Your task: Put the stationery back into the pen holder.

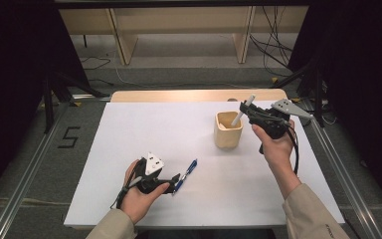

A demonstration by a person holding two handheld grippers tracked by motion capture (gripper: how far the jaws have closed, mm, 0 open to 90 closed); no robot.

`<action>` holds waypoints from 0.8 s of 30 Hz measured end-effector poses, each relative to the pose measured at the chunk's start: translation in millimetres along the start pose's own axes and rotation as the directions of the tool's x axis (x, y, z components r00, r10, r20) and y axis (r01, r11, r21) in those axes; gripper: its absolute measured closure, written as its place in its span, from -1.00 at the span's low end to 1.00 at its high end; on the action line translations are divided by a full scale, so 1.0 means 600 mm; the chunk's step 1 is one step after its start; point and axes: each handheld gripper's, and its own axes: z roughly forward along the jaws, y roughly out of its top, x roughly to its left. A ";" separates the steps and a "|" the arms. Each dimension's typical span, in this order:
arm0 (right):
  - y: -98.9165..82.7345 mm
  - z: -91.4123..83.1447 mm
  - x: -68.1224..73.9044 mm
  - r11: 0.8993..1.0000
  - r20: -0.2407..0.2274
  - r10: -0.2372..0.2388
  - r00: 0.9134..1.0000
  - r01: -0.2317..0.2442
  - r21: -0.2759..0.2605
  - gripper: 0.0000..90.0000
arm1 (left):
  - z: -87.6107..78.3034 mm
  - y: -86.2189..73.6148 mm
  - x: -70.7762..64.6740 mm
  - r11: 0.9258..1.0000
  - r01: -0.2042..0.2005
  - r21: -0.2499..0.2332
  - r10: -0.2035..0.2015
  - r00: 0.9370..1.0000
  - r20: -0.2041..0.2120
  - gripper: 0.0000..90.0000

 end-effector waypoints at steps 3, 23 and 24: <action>-0.003 0.004 0.002 1.000 0.009 -0.022 1.000 0.022 0.002 0.74 | 0.000 0.000 0.000 1.000 0.000 0.000 0.000 1.000 -0.001 -0.62; -0.017 0.021 0.002 0.996 0.044 -0.086 0.995 0.085 0.019 0.74 | 0.001 -0.001 -0.001 1.000 0.005 0.000 -0.005 1.000 0.002 -0.61; -0.018 0.022 0.002 0.996 0.045 -0.087 0.995 0.086 0.020 0.74 | 0.001 -0.001 -0.001 1.000 0.005 0.000 -0.005 1.000 0.001 -0.61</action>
